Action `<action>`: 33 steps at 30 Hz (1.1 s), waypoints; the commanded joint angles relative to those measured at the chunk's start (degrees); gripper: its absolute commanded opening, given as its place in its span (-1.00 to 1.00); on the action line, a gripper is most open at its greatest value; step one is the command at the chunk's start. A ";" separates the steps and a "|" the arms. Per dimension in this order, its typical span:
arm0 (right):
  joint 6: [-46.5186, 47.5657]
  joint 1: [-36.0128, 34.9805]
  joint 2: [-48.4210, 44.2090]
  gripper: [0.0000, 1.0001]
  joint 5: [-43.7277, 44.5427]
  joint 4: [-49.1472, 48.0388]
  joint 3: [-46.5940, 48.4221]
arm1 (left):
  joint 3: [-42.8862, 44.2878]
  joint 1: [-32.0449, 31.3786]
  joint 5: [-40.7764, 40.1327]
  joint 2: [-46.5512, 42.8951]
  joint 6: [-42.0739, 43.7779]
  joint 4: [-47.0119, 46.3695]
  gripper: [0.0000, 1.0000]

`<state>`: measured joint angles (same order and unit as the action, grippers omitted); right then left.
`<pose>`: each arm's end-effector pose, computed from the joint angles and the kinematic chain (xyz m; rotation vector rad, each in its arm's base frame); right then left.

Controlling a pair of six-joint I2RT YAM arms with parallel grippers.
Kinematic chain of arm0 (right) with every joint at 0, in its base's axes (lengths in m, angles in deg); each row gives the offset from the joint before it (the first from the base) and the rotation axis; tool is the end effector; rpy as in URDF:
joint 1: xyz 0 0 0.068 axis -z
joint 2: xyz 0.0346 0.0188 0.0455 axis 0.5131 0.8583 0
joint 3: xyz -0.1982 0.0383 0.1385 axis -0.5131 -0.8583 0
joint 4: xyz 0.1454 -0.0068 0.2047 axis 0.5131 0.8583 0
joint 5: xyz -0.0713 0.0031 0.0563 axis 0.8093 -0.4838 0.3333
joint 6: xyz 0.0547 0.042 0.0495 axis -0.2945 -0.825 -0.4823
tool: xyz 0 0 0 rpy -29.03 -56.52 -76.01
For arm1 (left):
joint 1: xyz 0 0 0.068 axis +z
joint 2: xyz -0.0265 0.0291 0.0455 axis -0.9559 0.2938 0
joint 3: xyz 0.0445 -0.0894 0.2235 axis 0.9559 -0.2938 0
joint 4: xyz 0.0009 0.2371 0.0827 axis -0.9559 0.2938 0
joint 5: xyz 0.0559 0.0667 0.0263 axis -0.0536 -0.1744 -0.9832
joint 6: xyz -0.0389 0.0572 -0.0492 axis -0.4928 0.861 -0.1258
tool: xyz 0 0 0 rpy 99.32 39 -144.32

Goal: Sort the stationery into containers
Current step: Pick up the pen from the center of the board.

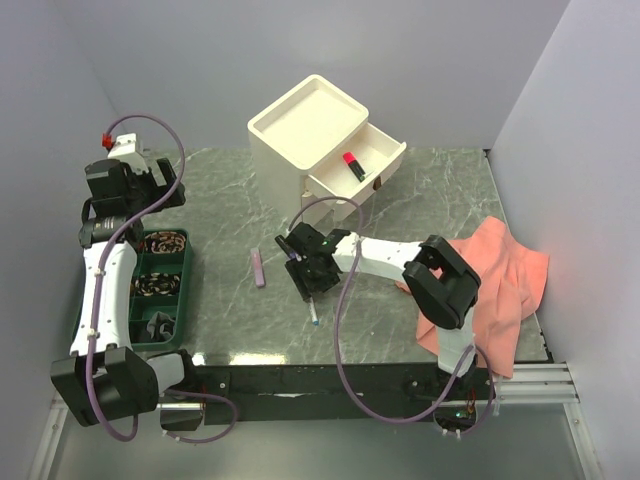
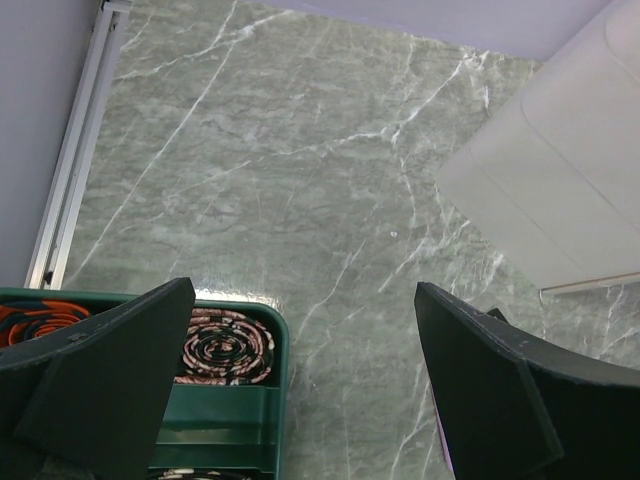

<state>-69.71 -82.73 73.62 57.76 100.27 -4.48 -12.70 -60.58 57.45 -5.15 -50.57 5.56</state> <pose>0.2331 0.2997 0.1126 -0.7888 2.7268 0.3393 0.2948 0.0498 0.3228 -0.2183 1.9654 -0.1377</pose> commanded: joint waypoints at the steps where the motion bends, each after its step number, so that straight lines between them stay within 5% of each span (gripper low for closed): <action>1: 0.78 -0.44 1.71 0.25 2.52 -0.60 1.38 | -0.06 -0.21 -0.70 -0.65 0.13 -1.76 0.99; 7: 1.40 -1.40 2.94 0.00 1.83 -1.48 -1.96 | 0.11 -0.21 -1.23 -0.21 0.21 -1.76 0.99; 14: 3.85 -3.78 3.65 -1.00 -0.46 -1.92 1.54 | 1.34 -0.21 -1.49 0.50 0.39 -0.89 0.99; 21: 16.76 -1.76 -5.29 -1.00 -3.79 -2.79 14.20 | 4.41 -0.12 -1.05 2.25 2.06 0.61 0.99; 33: 20.13 5.00 -22.02 -1.00 -4.15 -12.29 19.38 | 6.88 -0.03 2.73 5.42 1.36 -1.06 0.99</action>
<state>-50.32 -82.00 54.37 52.05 91.99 9.80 -9.03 -60.62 58.61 -0.69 -49.63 6.19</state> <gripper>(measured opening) 0.046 0.995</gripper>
